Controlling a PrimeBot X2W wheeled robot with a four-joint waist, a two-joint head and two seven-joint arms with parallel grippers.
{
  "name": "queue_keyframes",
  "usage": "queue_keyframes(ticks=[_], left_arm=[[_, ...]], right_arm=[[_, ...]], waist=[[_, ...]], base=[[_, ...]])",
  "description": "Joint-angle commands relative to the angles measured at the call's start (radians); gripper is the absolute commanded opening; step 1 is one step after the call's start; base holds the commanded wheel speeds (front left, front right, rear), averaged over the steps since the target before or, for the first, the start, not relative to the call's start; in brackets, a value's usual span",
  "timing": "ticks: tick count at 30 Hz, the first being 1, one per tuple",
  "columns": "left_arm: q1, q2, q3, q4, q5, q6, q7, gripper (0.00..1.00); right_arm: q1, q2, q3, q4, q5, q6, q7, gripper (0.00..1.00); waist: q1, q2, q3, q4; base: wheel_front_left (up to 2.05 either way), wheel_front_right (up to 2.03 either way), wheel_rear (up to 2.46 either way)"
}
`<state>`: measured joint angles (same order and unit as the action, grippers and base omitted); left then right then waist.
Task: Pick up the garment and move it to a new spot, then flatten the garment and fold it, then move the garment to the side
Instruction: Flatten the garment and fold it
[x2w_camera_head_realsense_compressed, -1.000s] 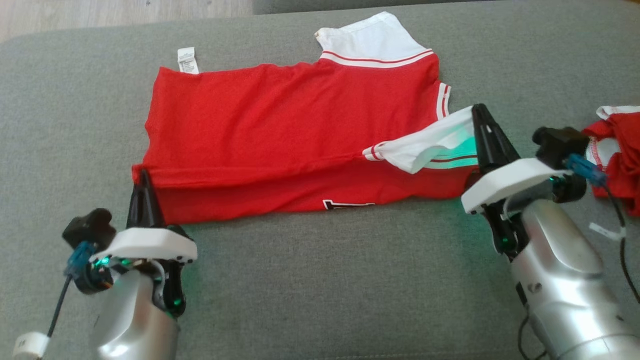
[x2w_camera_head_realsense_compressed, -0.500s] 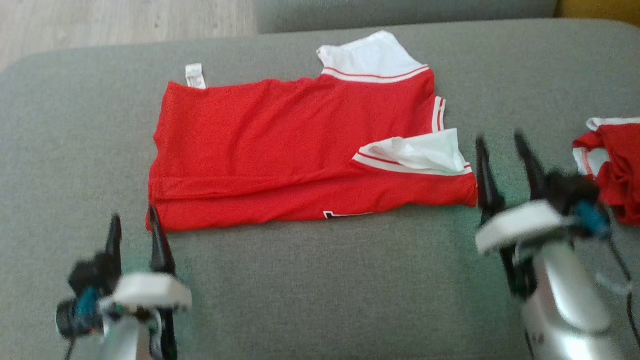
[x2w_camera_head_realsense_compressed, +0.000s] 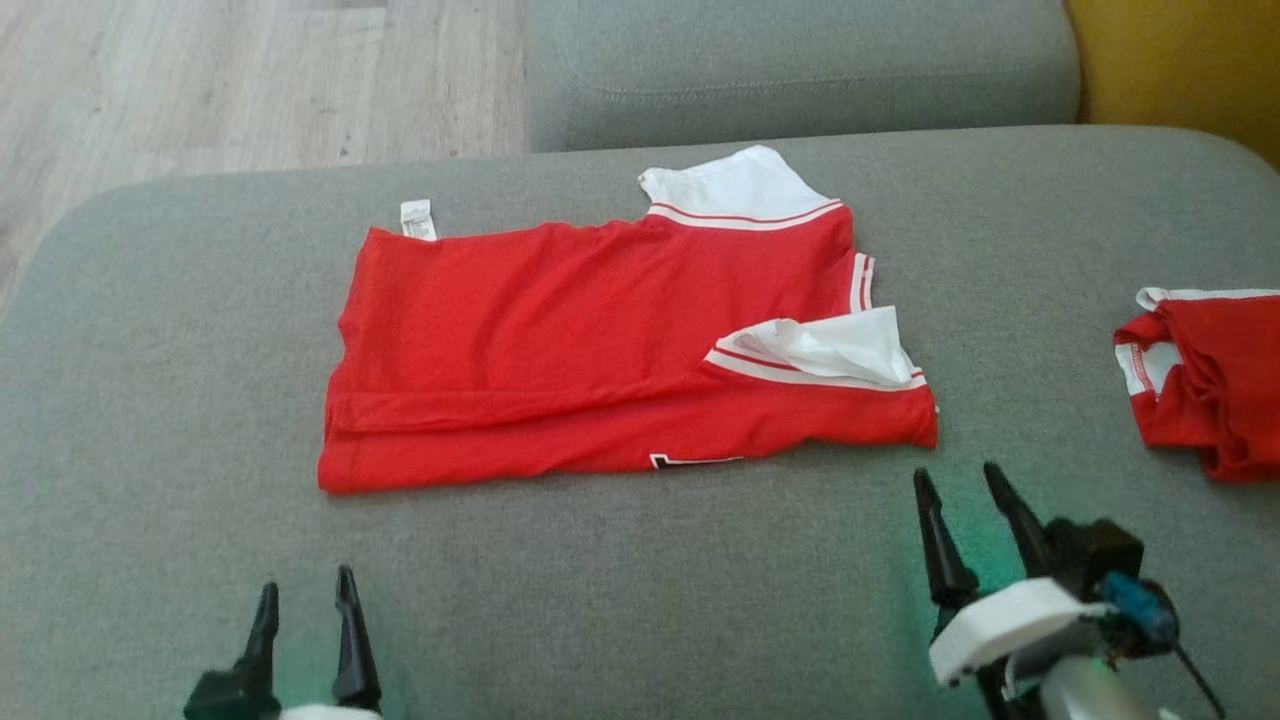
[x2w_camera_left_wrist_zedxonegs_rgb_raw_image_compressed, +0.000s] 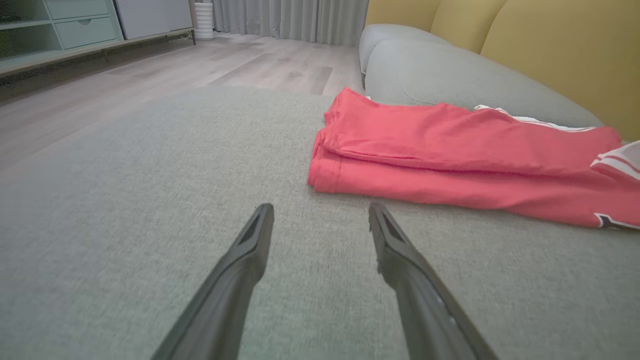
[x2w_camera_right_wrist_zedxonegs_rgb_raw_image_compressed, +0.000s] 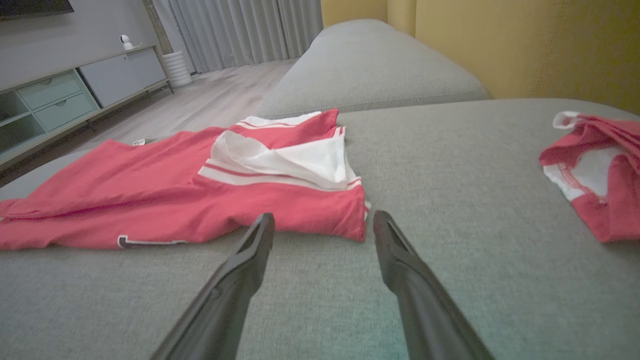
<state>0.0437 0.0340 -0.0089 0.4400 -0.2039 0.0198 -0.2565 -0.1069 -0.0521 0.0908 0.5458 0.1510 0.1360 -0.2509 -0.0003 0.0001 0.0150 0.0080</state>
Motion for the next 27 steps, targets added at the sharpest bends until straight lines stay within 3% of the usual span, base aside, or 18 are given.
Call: queue_keyframes(ticks=[1, 7, 16, 26, 27], left_arm=[[-0.029, 0.016, 0.019, -0.038, -0.004, 0.009, -0.005, 1.0], [-0.028, 0.016, -0.004, -0.053, -0.018, 0.022, -0.005, 1.0], [-0.094, 0.016, -0.03, -0.061, -0.021, 0.004, -0.005, 1.0], [-0.158, 0.016, -0.068, -0.036, -0.041, -0.013, -0.005, 1.0], [-0.161, 0.016, -0.066, -0.034, -0.043, -0.013, -0.005, 1.0]], right_arm=[[-0.029, 0.002, 0.027, -0.026, 0.004, -0.005, -0.011, 1.0], [-0.038, 0.002, 0.035, -0.015, 0.013, -0.005, -0.011, 1.0], [-0.176, 0.002, -0.029, 0.071, 0.017, -0.005, -0.011, 1.0], [-0.291, 0.002, -0.074, 0.294, -0.035, -0.005, -0.011, 1.0], [-0.294, 0.002, -0.068, 0.32, -0.034, -0.005, -0.011, 0.94]], waist=[[0.0003, -0.0001, -0.002, 0.001], [0.0003, -0.0001, 0.01, 0.002], [0.0003, -0.0001, 0.106, 0.011], [0.0003, -0.0001, 0.185, 0.052], [0.0003, -0.0001, 0.188, 0.053]], base=[[0.0, 0.0, 0.0], [0.0, 0.0, 0.0], [0.0, 0.0, 0.0], [0.0, 0.0, 0.0], [0.0, 0.0, 0.0]])
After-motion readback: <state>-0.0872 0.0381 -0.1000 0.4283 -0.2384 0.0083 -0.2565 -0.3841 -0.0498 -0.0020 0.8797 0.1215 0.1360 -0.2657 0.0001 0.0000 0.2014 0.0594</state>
